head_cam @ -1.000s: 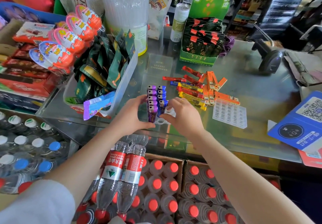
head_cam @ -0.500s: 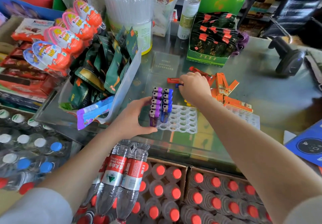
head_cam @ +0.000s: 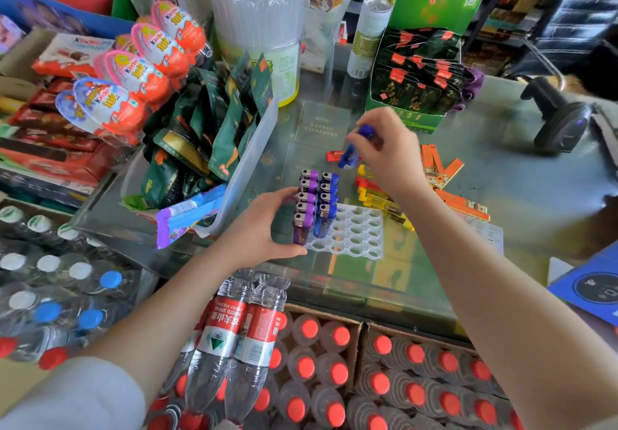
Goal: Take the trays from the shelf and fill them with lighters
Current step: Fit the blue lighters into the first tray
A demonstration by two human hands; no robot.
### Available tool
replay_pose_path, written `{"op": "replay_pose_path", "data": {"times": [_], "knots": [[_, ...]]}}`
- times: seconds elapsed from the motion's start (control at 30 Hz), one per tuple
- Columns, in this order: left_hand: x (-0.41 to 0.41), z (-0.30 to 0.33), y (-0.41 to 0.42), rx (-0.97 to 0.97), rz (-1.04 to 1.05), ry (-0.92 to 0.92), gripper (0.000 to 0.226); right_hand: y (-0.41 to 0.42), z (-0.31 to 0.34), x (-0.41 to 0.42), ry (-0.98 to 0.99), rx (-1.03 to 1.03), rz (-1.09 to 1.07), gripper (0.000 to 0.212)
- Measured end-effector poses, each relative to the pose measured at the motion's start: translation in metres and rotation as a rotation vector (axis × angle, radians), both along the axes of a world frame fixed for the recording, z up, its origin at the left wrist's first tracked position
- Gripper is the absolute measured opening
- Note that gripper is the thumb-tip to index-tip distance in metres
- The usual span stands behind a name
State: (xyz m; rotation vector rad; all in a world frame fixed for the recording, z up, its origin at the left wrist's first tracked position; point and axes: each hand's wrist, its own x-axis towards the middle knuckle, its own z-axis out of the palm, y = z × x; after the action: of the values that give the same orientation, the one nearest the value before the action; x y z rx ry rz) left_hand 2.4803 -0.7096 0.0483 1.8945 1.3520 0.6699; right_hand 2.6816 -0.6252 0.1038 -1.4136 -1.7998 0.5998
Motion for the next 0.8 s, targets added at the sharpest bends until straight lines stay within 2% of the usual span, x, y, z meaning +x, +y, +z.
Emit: {"op": "replay_pose_path", "data": {"times": [0.07,0.1,0.27,0.3,0.37,0.43,0.6,0.67,0.8], "knots": [[0.000,-0.001,0.000,0.012,-0.001,-0.009,0.079,-0.017,0.004,0.008,0.259,-0.056,-0.111,0.013],[0.000,-0.001,0.000,0.017,-0.003,-0.014,0.078,-0.028,0.002,0.013,0.324,-0.095,-0.149,0.016],[0.001,-0.004,-0.001,0.030,0.006,-0.005,0.077,-0.080,-0.024,0.029,0.270,-0.252,-0.199,0.021],[0.002,-0.004,-0.001,0.038,0.003,-0.006,0.076,-0.086,-0.028,0.029,0.202,-0.250,-0.175,0.018],[0.002,-0.005,-0.001,0.035,-0.001,-0.019,0.075,-0.095,-0.034,0.027,-0.054,-0.232,-0.091,0.014],[0.003,-0.006,-0.001,0.026,0.007,-0.027,0.074,-0.099,-0.038,0.024,-0.293,-0.187,-0.010,0.025],[0.002,-0.008,-0.002,0.033,0.014,-0.025,0.070,-0.094,-0.036,0.010,-0.675,-0.075,0.011,0.024],[0.002,-0.008,-0.003,0.035,0.013,-0.029,0.068,-0.091,-0.034,0.007,-0.638,-0.104,-0.032,0.021],[0.000,-0.011,-0.002,0.034,0.006,-0.016,0.072,-0.096,-0.025,0.014,-0.238,-0.210,-0.122,0.014]]}}
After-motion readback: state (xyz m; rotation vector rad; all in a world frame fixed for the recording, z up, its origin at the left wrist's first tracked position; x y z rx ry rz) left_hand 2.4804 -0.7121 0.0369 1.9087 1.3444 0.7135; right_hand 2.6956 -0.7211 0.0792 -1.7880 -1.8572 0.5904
